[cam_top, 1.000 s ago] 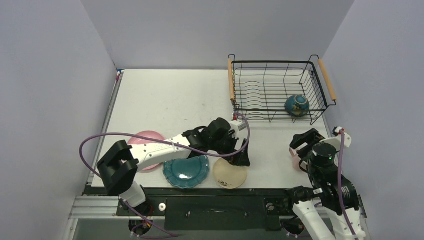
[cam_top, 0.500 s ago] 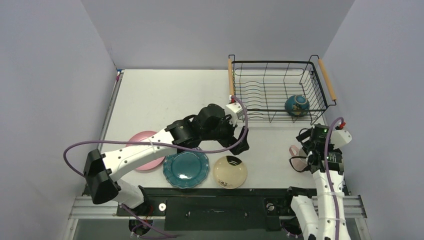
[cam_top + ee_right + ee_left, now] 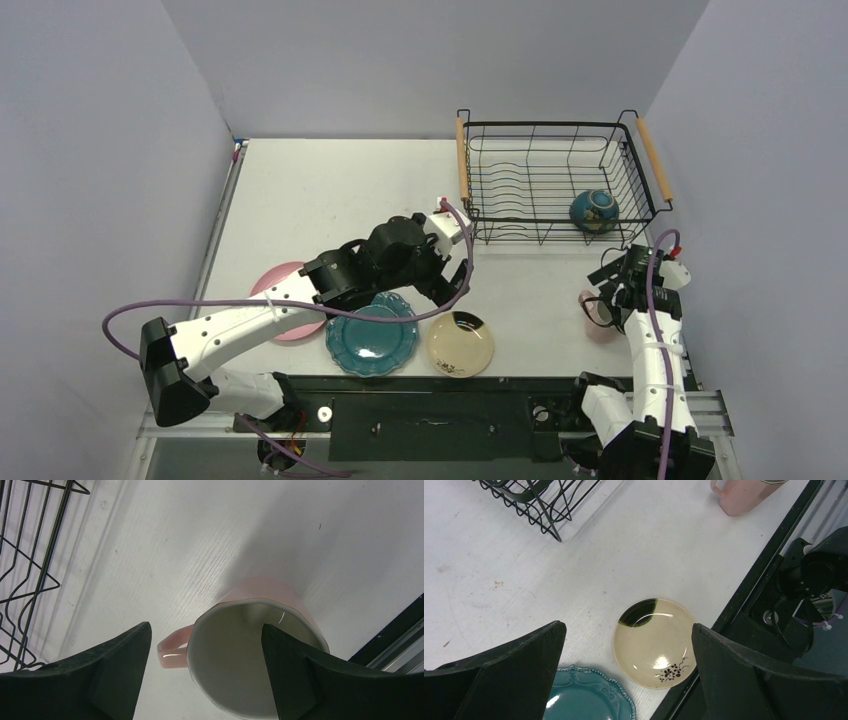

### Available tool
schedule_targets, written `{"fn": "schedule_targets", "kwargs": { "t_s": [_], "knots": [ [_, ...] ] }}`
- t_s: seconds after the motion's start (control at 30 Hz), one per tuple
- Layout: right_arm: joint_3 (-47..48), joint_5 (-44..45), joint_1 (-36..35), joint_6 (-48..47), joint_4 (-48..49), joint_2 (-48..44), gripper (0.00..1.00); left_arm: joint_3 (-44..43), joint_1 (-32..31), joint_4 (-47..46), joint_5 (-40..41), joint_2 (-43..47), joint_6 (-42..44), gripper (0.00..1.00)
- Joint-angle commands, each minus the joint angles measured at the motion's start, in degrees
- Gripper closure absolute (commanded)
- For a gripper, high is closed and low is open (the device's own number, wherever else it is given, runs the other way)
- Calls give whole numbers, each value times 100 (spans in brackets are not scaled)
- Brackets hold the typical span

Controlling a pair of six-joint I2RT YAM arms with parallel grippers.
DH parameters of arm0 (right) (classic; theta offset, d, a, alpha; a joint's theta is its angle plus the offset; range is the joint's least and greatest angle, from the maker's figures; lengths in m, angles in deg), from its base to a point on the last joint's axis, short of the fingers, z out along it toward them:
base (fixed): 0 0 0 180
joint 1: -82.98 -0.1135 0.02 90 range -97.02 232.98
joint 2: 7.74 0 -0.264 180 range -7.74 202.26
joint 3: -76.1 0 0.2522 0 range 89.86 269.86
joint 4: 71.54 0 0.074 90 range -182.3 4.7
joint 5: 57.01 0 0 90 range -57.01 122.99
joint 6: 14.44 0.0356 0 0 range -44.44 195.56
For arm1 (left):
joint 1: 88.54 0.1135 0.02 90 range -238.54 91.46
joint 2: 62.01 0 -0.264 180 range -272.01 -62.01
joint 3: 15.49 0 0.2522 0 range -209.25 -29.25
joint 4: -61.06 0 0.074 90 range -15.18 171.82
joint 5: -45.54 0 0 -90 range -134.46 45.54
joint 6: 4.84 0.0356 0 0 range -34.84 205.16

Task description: Load the mixed dishes into the dish rack

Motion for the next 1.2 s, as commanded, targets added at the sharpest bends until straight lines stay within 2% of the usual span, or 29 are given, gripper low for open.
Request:
{"fn": "schedule_targets", "kwargs": {
  "t_s": [0.0, 0.07, 0.23, 0.4, 0.5, 0.63, 0.73, 1.03, 1.17],
  "knots": [
    [-13, 182, 39, 123, 344, 114, 25, -36, 0, -104, 36, 229, 140, 3],
    [-31, 331, 35, 142, 372, 145, 26, -15, -6, -129, -15, 255, 111, 3],
    [-313, 278, 21, 195, 626, 129, 45, -50, -19, -105, -131, 282, 55, 4],
    [-407, 165, -11, 156, 726, 303, 57, -19, -20, -122, -137, 224, 49, 4],
    [-476, 225, -102, 158, 757, 304, 71, -58, -20, -100, -194, 177, 7, 3],
    [-532, 481, -596, 328, 836, 201, 87, 22, -20, -185, -171, 149, -12, 4],
    [-461, 811, -1256, 530, 823, 222, 98, -24, -20, -126, -148, 9, -21, 3],
    [-93, 1353, -3125, 785, 1049, 840, 100, -22, -12, -170, -244, -219, -175, 3],
    [-60, 1194, -3573, 733, 1433, 931, 100, 36, -2, -271, -432, -237, -257, 3]
  ]
}}
